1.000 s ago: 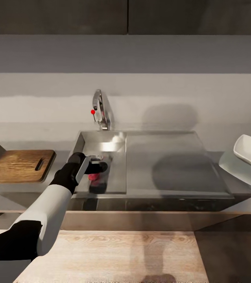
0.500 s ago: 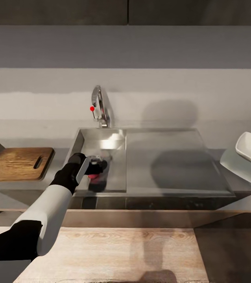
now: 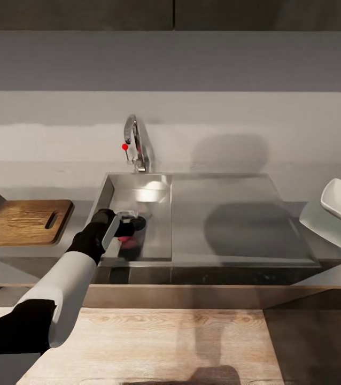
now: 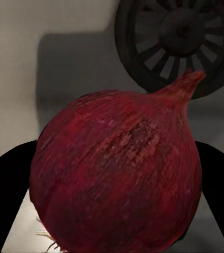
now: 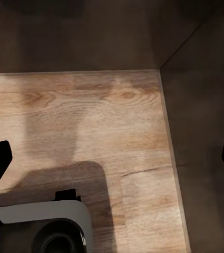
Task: In the kitchen, take the Vidalia onion out of the sink, dice it on the chopping board with the paring knife, put the diced onion into the bowl on the countertop, then place both the paring knife and the chopping board into the sink.
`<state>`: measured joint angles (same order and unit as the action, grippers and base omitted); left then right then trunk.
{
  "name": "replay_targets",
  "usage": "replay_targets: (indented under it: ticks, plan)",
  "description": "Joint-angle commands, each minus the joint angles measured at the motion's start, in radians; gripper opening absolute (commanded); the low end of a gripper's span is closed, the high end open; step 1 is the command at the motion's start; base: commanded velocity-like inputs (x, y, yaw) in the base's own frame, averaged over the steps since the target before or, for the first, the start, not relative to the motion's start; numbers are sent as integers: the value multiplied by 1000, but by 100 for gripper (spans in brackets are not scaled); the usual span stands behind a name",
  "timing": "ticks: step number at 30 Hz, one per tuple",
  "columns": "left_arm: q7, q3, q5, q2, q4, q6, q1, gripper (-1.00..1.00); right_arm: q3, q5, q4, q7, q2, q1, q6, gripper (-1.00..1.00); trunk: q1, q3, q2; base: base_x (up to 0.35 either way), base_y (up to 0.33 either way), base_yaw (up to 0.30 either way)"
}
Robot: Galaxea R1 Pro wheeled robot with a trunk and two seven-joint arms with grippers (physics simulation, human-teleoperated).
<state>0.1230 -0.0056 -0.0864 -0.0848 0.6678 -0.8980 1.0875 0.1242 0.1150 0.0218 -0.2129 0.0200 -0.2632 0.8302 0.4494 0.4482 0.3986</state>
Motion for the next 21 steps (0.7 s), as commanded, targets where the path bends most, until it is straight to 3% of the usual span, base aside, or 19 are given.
replay_targets:
  ticks: [1,21]
  plan:
    - [8,-1,-7,0,-2,-3,0,-100,8,11,-1,-4,0,-1,3,100,1,2,1,0,0,0]
    - [8,-1,-7,0,2,-4,0,-100,8,11,-1,-5,0,-1,7,100,1,-24,1,0,0,0]
